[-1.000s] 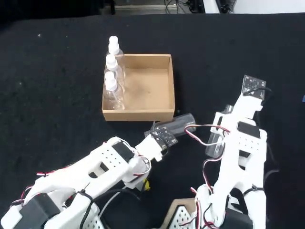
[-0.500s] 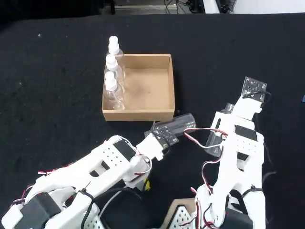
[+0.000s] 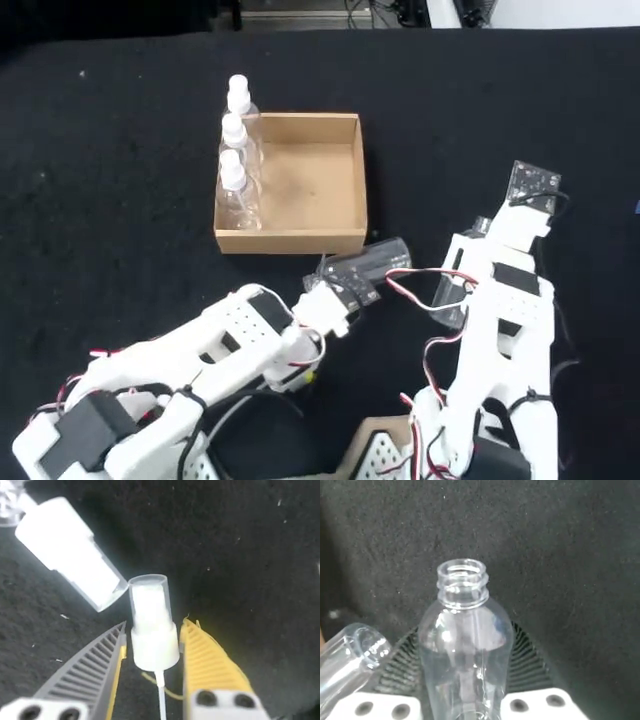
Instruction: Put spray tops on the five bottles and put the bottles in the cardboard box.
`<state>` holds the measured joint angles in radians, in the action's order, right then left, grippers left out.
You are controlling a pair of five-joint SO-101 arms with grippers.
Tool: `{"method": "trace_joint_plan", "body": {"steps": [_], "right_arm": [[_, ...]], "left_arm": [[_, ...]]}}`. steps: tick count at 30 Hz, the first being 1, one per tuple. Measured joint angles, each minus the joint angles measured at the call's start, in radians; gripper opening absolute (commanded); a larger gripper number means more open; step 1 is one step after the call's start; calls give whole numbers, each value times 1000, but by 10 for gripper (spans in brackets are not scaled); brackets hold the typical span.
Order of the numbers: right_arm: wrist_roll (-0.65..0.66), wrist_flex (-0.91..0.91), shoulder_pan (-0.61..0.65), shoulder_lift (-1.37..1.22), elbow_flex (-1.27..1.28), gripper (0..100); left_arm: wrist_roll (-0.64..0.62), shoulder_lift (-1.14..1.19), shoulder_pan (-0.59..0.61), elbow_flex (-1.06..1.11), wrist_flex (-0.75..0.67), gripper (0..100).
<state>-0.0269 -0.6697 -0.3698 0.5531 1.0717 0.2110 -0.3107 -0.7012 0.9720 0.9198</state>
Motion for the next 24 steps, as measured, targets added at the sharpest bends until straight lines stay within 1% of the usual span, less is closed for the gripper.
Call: {"method": "trace_joint_plan", "body": {"steps": [4, 8, 9, 11, 12, 14, 16, 21, 24], "right_arm": [[0, 0, 0, 0, 0, 11], [0, 0, 0, 0, 14, 11], [0, 0, 0, 0, 21, 11], [0, 0, 0, 0, 21, 11], [0, 0, 0, 0, 21, 11], [0, 0, 0, 0, 21, 11], [0, 0, 0, 0, 21, 11], [0, 0, 0, 0, 21, 11], [0, 0, 0, 0, 21, 11]], "left_arm": [[-25, 12, 0, -35, 35, 134], [-31, -38, 8, -77, 135, 130], [-32, -63, 8, -86, 166, 112], [-32, -121, 6, -92, 215, 34], [-32, -147, 6, -92, 230, 23], [-34, -189, 6, -92, 242, 48], [-34, -218, 6, -92, 249, 28], [-34, -230, 14, -101, 258, 30], [-34, -232, 87, -181, 258, 30]]}}
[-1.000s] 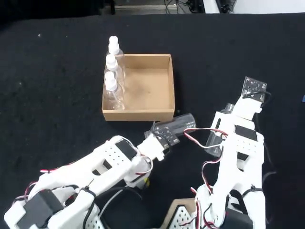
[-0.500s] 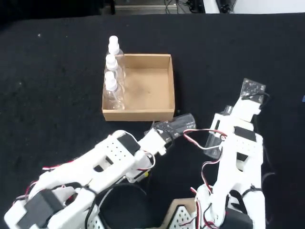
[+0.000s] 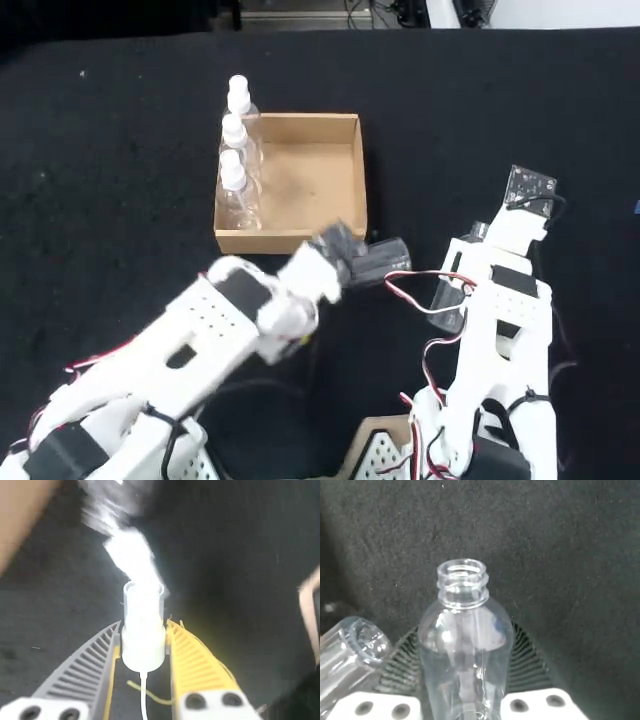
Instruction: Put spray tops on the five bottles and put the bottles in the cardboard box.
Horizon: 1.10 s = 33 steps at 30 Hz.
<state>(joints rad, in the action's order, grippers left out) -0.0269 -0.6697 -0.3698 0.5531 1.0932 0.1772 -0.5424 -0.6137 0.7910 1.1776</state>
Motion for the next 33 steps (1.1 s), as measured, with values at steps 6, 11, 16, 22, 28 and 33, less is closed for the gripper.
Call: {"method": "trace_joint_plan", "body": {"steps": [6, 11, 16, 22, 28, 33], "right_arm": [[0, 0, 0, 54, 21, 11], [0, -3, 0, 245, 80, 11], [2, -3, 66, 466, 109, 11], [0, -3, 224, 634, 91, 11], [0, -3, 489, 706, 66, 11], [0, 46, 582, 746, 89, 11]], "left_arm": [[0, -2, 60, -232, 103, 30], [0, -43, 63, -460, 181, 30], [2, -120, 60, -555, 80, 30], [3, -226, 60, -555, -129, 30], [3, -362, 72, -494, -353, 30], [5, -520, 81, -344, -531, 30]]}}
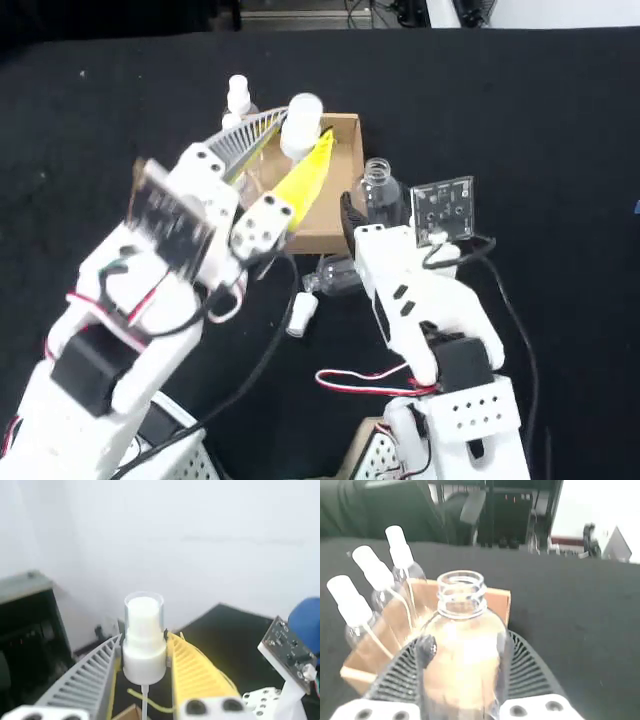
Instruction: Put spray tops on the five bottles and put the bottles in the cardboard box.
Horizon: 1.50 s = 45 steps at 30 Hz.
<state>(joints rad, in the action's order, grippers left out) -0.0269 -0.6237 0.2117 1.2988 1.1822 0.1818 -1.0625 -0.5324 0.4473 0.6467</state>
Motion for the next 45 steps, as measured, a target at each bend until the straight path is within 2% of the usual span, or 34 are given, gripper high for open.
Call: {"method": "trace_joint_plan", "body": {"steps": [4, 9, 13, 15, 21, 31, 33, 35, 40, 43, 45], "right_arm": [[0, 94, 8, 20, 49, 11], [-41, 115, 48, 58, 146, 11], [-35, 115, 101, 153, 218, 11], [-21, 115, 126, 213, 256, 11], [-12, 115, 137, 364, 342, 11], [-12, 117, 137, 423, 364, 11], [-12, 117, 137, 423, 364, 11], [-12, 117, 137, 423, 364, 11], [-12, 117, 138, 423, 364, 11], [-11, 117, 138, 423, 364, 11], [-11, 117, 138, 423, 364, 11]], "left_arm": [[0, -121, 0, 144, -161, 30], [-2, -238, 6, 276, -351, 30], [-28, -236, 8, 313, -442, 30], [-84, -199, 8, 313, -457, 30], [-247, -86, 8, 313, -465, 30], [-261, -63, 3, 315, -463, 33], [-261, -64, -21, 315, -428, 30], [-230, -63, -64, 315, -365, 30], [-48, -63, -176, 308, -245, 40], [-26, -63, -181, 304, -215, 155], [-55, -63, -176, 285, -184, 248]]}}
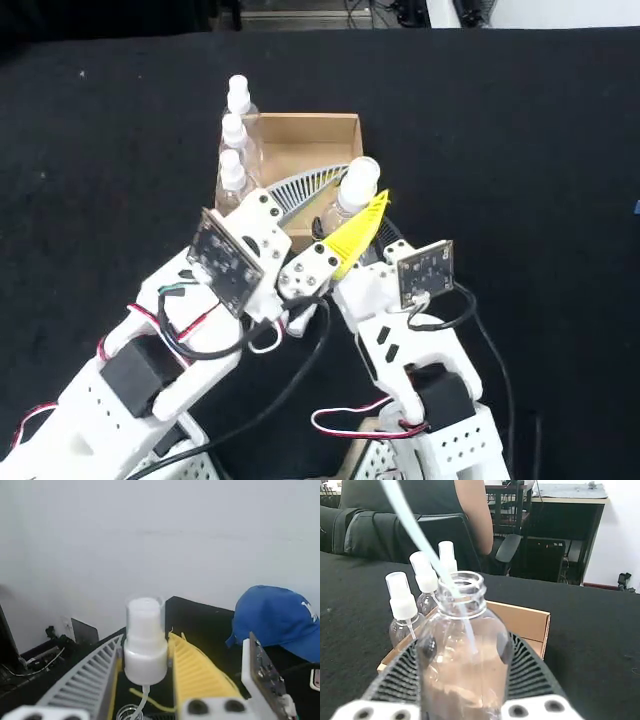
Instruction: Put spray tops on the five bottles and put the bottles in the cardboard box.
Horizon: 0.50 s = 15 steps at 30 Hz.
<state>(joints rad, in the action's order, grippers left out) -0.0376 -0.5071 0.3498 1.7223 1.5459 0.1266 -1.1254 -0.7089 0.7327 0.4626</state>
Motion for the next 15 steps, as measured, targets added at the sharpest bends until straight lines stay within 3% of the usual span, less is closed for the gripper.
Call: {"method": "trace_joint_plan", "body": {"steps": [2, 6, 15], "right_arm": [[0, 0, 0, 0, 0, 11], [0, 0, 0, 0, 0, 11], [0, 0, 0, 0, 0, 10]], "left_arm": [[-58, 0, 17, -20, 29, 280], [-172, 0, 69, -48, 63, 248], [-152, 0, 157, -100, 84, 230]]}}
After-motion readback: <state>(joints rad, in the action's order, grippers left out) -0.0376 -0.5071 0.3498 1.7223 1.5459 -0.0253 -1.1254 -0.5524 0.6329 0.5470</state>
